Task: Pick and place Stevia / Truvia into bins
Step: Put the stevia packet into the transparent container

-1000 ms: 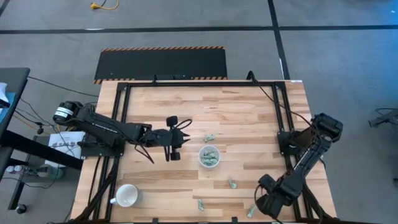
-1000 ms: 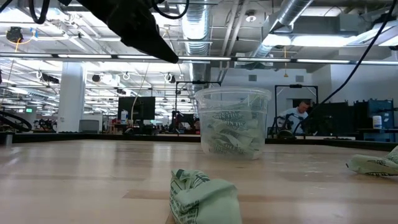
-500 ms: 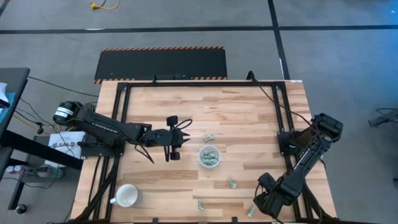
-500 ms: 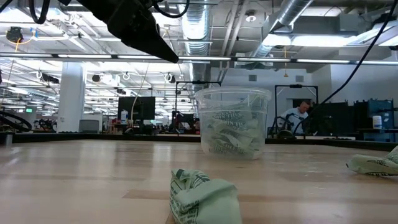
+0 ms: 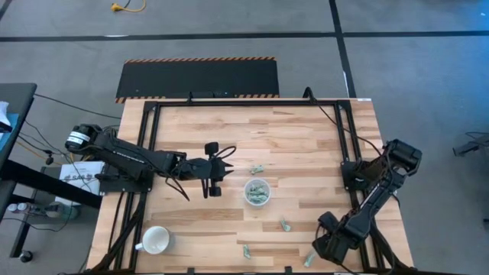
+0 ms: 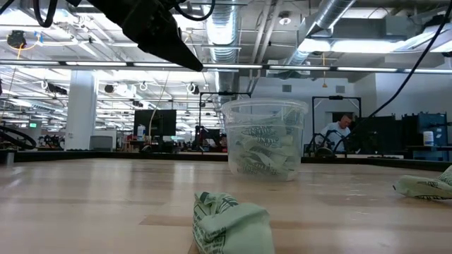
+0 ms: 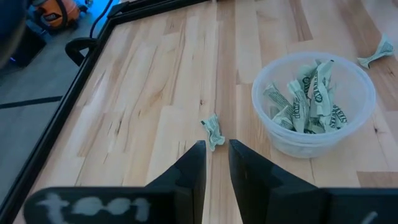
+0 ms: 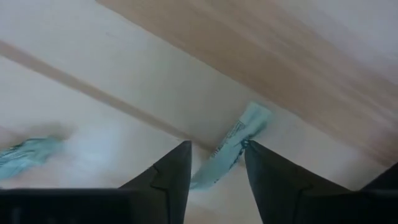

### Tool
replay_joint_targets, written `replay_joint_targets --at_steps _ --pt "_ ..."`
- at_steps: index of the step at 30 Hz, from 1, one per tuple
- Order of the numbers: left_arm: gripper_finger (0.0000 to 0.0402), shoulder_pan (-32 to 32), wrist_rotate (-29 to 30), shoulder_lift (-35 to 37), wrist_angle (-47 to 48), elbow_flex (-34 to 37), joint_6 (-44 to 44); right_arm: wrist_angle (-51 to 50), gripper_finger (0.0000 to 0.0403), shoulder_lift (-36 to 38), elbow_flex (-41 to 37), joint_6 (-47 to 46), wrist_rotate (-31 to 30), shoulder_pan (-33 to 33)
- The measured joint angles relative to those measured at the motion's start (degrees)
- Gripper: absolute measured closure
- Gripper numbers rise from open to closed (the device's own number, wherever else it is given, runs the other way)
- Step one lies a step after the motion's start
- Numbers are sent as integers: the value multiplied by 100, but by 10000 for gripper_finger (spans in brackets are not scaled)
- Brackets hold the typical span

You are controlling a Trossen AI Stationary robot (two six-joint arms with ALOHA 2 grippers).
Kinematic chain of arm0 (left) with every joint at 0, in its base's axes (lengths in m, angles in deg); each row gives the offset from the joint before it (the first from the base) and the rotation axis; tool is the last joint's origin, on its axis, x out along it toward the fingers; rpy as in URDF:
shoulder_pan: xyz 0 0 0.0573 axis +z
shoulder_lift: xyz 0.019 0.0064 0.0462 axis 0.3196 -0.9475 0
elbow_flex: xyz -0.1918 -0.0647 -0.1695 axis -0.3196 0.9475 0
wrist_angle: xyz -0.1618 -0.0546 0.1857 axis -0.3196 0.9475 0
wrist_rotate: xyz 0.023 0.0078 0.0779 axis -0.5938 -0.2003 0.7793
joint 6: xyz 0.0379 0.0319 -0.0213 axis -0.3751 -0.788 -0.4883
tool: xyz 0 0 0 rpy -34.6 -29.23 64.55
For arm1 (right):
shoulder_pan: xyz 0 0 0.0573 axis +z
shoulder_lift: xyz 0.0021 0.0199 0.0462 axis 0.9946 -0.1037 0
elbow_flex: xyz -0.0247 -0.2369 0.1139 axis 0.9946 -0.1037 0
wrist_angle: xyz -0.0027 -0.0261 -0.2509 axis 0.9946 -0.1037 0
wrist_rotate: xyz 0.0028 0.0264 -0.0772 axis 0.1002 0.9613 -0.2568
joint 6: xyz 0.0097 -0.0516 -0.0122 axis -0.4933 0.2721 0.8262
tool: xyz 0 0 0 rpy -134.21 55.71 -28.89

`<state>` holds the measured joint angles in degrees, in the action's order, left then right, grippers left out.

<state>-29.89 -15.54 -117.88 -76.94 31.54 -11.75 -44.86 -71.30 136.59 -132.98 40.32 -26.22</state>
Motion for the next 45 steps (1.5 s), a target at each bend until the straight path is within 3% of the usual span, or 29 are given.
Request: replay_joint_targets --at_steps 7,17,23,29,34,40,45 --pt "343 0 0 2 1 0 10 20 294 0 -23 180 -1 20" --pt "343 0 0 2 0 0 21 4 396 0 -23 842 -18 -25" --pt "343 0 -2 2 0 0 145 -18 400 7 68 1493 -7 -408" --pt "343 0 -165 2 0 0 414 -399 401 11 738 2794 -96 -1018" --pt "343 -1 -427 2 0 0 427 -1048 402 13 1514 4474 -1034 -1635" --pt "343 -2 -476 2 2 0 426 -1049 402 13 2406 6851 -2357 -2423" --pt "343 -2 -476 2 7 0 426 -1010 402 22 2841 8078 -2735 -3019"
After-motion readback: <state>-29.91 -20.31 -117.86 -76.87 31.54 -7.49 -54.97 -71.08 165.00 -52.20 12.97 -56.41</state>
